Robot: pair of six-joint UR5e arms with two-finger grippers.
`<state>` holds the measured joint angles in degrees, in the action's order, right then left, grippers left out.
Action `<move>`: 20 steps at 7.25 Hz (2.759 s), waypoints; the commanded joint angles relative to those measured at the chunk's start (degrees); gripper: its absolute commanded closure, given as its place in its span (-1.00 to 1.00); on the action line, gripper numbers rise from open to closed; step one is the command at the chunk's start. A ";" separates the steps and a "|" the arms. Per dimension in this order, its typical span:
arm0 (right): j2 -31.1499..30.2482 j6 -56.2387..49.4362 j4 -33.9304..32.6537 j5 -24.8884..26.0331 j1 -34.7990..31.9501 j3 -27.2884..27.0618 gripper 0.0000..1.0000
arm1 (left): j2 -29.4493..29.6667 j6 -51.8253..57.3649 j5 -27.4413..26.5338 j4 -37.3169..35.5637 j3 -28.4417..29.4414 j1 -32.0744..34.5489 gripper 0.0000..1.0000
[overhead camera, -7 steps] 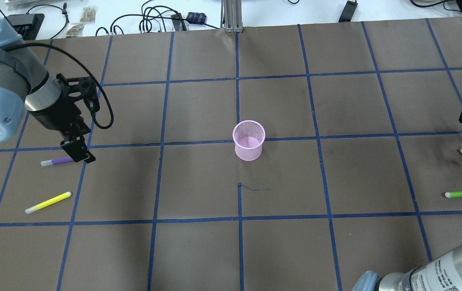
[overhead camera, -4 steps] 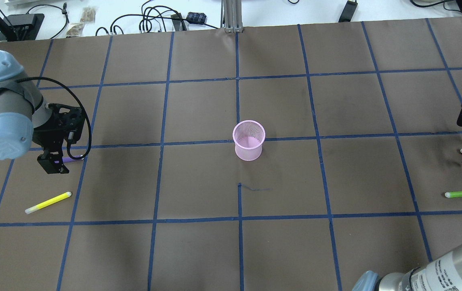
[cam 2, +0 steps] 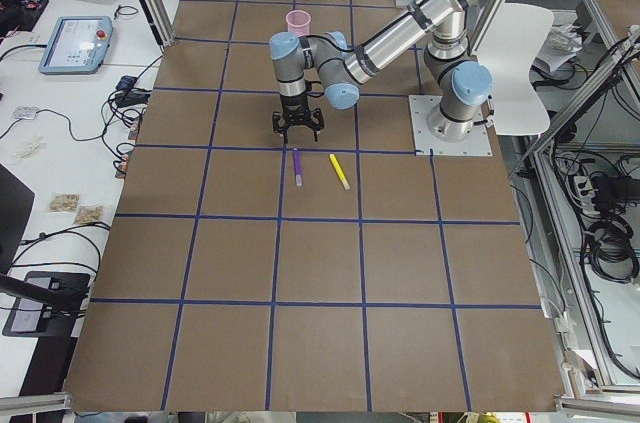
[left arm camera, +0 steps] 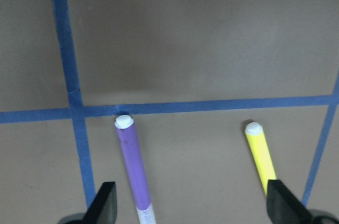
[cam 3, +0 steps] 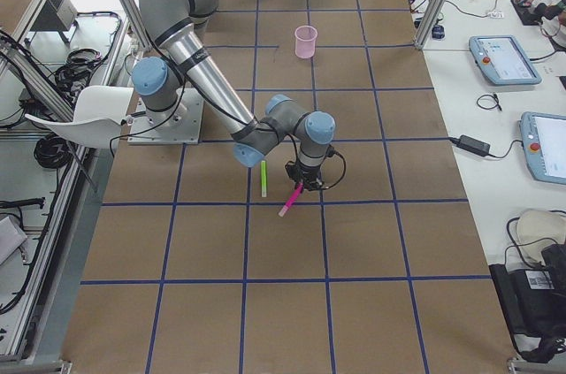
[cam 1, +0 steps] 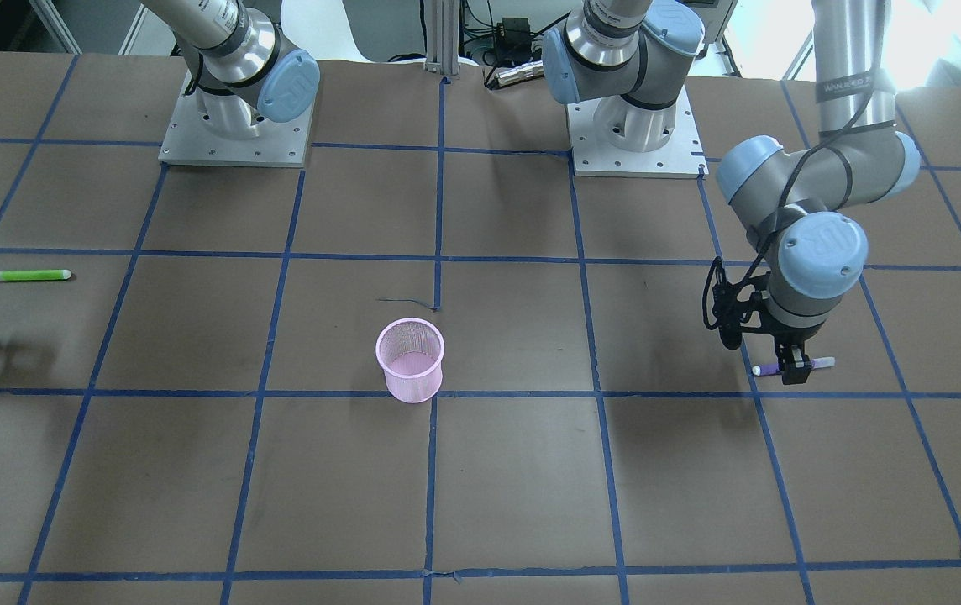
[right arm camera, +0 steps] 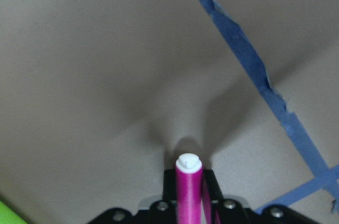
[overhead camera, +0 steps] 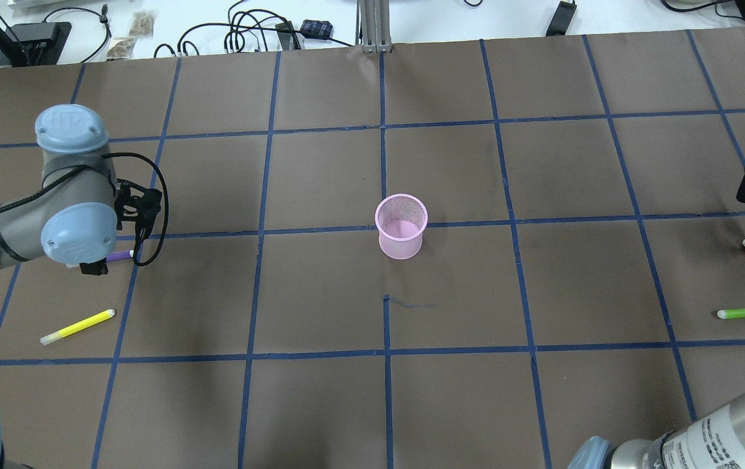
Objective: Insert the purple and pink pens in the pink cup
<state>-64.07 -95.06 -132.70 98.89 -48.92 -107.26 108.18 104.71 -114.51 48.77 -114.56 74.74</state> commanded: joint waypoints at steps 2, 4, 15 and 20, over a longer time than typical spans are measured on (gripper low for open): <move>-2.70 1.27 0.33 -0.27 -2.13 1.52 1.00 | 4.05 -13.17 -6.24 -3.13 -0.48 3.22 -1.00; -13.13 7.03 4.96 -14.70 -7.91 1.01 1.00 | 5.81 -16.30 -10.55 -3.59 -0.58 4.01 -1.00; -13.21 84.69 -15.01 -30.87 -51.88 0.82 1.00 | 10.12 -11.64 -10.65 -11.32 -0.66 4.10 0.97; -10.46 83.00 -34.24 -29.19 -52.85 -4.33 1.00 | 8.81 -11.55 -11.26 -11.41 -0.31 5.86 1.00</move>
<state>-74.57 -13.67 -160.91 69.56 -101.15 -108.84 117.22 93.23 -125.75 37.39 -114.86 80.46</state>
